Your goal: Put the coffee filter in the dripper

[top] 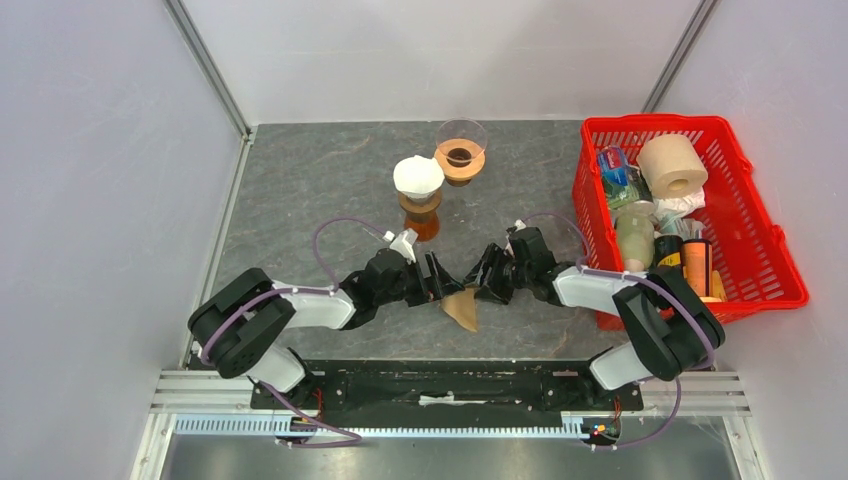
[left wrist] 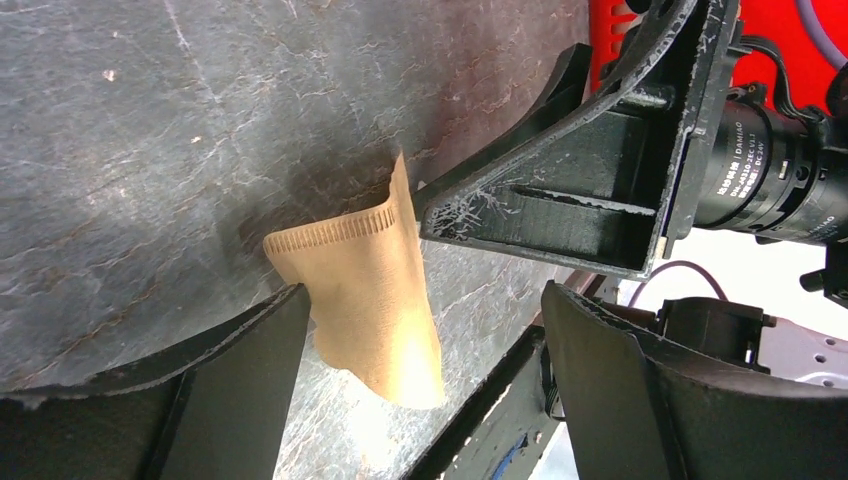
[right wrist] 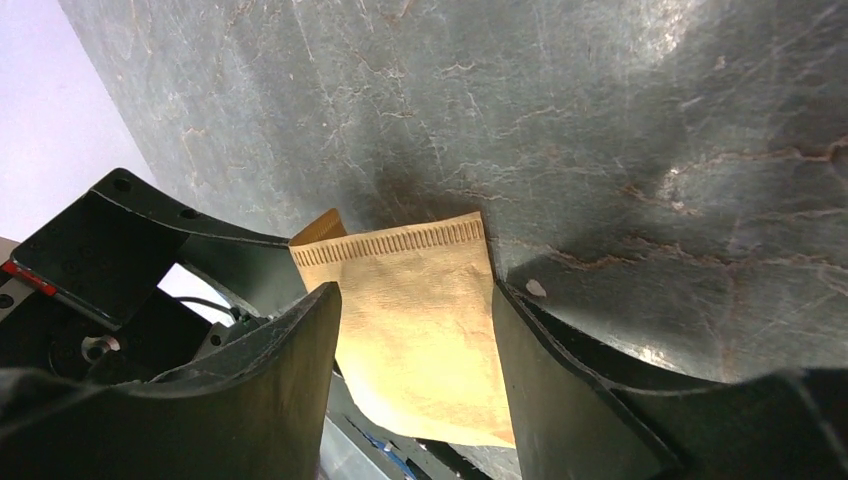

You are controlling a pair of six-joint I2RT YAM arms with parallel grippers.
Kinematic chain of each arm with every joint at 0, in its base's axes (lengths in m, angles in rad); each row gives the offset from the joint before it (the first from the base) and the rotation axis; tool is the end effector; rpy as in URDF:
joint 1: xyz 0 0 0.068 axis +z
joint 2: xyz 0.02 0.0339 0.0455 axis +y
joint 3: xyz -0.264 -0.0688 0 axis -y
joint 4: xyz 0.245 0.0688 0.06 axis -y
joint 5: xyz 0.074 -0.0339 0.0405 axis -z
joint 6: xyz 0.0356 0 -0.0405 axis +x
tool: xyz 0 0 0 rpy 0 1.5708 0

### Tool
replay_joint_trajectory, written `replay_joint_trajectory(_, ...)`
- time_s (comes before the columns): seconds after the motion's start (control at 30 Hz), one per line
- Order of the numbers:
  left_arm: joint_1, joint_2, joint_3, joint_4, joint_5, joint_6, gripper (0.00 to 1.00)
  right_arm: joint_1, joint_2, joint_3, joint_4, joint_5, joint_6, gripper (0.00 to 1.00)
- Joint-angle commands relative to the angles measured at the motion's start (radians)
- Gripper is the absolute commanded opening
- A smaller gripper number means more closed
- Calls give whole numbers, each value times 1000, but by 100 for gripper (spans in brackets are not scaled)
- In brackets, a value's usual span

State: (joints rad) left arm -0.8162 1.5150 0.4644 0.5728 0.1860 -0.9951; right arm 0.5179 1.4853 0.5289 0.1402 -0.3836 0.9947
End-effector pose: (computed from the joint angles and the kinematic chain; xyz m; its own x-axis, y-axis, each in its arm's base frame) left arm 0.1842 -0.2055 0.1442 -0.8664 -0.2819 -0.4121 0.1868 0.5824 -0.7912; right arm 0.2202 0.1408 0.1330 -0.9166 0.3728 -0.1445 0.1594 0.6722 0.7230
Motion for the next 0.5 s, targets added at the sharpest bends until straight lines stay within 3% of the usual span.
replay_joint_trajectory(0.0,-6,-61,20,-65,-52,1,92,1,-37,-23,-100,57,-22,66)
replay_joint_trajectory(0.47,-8,-156,-3,-96,-34,-19,91,2,-61,-13,-139,79,-25,67)
